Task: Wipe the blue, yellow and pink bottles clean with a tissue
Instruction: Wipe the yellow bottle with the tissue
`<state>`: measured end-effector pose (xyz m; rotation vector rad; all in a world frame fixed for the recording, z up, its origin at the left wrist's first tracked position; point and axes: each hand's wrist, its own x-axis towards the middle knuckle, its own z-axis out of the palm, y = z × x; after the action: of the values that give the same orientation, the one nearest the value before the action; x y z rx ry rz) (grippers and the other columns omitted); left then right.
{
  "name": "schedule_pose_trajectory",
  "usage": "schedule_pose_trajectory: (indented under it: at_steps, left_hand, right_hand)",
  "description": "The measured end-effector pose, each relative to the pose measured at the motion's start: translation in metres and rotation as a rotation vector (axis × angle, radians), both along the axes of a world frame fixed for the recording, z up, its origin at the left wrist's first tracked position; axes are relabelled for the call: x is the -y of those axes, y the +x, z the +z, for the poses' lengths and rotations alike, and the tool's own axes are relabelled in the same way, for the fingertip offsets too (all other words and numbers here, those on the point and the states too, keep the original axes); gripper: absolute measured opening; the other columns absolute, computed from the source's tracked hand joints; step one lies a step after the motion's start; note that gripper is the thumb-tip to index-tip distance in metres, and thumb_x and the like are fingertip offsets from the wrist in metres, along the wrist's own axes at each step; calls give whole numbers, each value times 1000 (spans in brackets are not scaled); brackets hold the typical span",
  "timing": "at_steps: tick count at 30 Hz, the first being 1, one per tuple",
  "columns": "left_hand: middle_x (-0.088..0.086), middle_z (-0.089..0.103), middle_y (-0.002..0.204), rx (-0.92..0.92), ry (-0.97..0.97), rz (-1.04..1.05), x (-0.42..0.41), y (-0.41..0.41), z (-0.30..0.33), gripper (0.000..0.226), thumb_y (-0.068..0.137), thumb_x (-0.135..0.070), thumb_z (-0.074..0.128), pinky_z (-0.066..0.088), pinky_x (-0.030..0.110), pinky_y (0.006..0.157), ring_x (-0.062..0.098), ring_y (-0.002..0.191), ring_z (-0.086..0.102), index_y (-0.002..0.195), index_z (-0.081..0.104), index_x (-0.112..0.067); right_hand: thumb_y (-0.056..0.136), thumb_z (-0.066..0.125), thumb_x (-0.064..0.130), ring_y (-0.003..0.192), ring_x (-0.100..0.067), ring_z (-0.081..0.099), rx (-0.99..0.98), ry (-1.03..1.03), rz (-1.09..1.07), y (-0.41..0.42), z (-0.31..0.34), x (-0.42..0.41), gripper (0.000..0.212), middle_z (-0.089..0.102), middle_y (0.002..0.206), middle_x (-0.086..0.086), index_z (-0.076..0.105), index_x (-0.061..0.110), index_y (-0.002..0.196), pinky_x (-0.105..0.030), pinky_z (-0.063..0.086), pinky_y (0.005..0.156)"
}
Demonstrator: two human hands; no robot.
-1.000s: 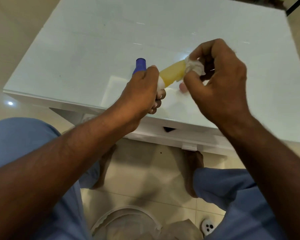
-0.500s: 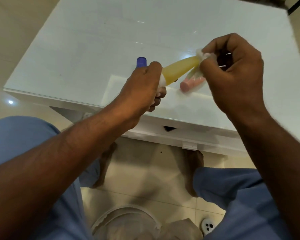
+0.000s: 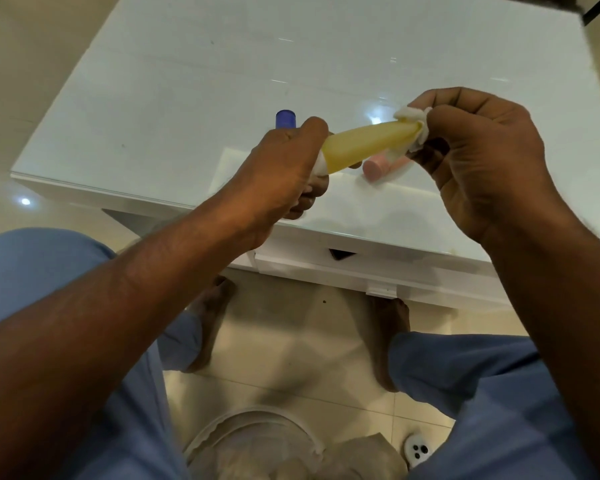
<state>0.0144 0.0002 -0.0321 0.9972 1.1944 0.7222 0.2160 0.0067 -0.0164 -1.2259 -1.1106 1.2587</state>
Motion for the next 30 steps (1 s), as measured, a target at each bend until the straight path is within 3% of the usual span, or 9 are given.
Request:
schedule_pose_trajectory:
  at_steps: [6, 10, 14, 17, 21, 24, 26, 28, 30]
  left_hand:
    - [2, 47, 57, -91, 84, 3, 8, 9, -1, 37, 103, -36, 42, 36, 21, 44, 9, 44, 40, 125, 60, -12]
    - [0, 49, 57, -53, 69, 33, 10, 10, -3, 36, 104, -36, 40, 37, 20, 43, 7, 44, 43, 127, 60, -18]
    - [-9, 51, 49, -60, 89, 63, 8, 5, -2, 35, 106, -37, 32, 42, 20, 43, 4, 43, 47, 101, 66, -26]
    - [-11, 51, 45, -48, 70, 107, 9, 6, -1, 33, 106, -39, 33, 44, 19, 42, 4, 40, 48, 93, 62, -31]
    - [-12, 54, 45, -81, 87, 108, 10, 5, -1, 29, 105, -41, 34, 45, 18, 42, 3, 41, 52, 94, 57, -28]
    - [-9, 54, 48, -75, 62, 88, 12, 4, -2, 32, 105, -43, 34, 44, 19, 43, 4, 43, 51, 96, 55, -21]
    - [-9, 55, 50, -86, 65, 114, 13, 4, -2, 30, 105, -45, 35, 46, 19, 45, 3, 44, 53, 96, 54, -25]
    - [-8, 57, 56, -94, 86, 145, 15, 4, -1, 25, 106, -45, 34, 47, 17, 46, 2, 44, 56, 97, 53, -31]
    - [-3, 57, 66, -109, 114, 161, 16, 4, -1, 24, 106, -44, 33, 48, 15, 45, 0, 45, 58, 101, 53, -33]
  right_hand:
    - [92, 42, -10, 59, -26, 64, 46, -93, 32, 0, -7, 1, 42, 68, 71, -14, 73, 9, 71, -27, 52, 52]
    - [97, 45, -5, 57, -19, 62, 63, -110, 108, -4, -8, 5, 40, 70, 71, -10, 75, 9, 74, -23, 50, 53]
    - [99, 46, 3, 70, -25, 68, -48, -142, 83, -12, -2, 6, 32, 76, 82, -12, 75, -1, 88, -31, 56, 68]
    - [104, 45, 14, 73, -19, 71, -112, -194, 59, -20, 0, 8, 33, 78, 99, -18, 69, -7, 108, -32, 60, 75]
    - [108, 43, 20, 76, -17, 70, -189, -245, 135, -27, 3, 16, 36, 74, 102, -19, 60, -10, 120, -38, 62, 91]
    - [108, 35, 24, 104, -34, 70, -160, -267, 259, -27, 9, 19, 51, 71, 128, -27, 53, -12, 140, -40, 59, 104]
    - [105, 38, 26, 120, -45, 66, -159, -274, 312, -28, 11, 21, 55, 67, 135, -29, 51, -11, 143, -44, 53, 113]
    - [95, 46, 29, 124, -41, 64, -186, -275, 339, -30, 11, 22, 63, 66, 138, -28, 51, -10, 145, -46, 49, 117]
    - [99, 46, 26, 124, -40, 65, -181, -272, 309, -31, 7, 22, 58, 66, 138, -26, 50, -9, 145, -47, 50, 116]
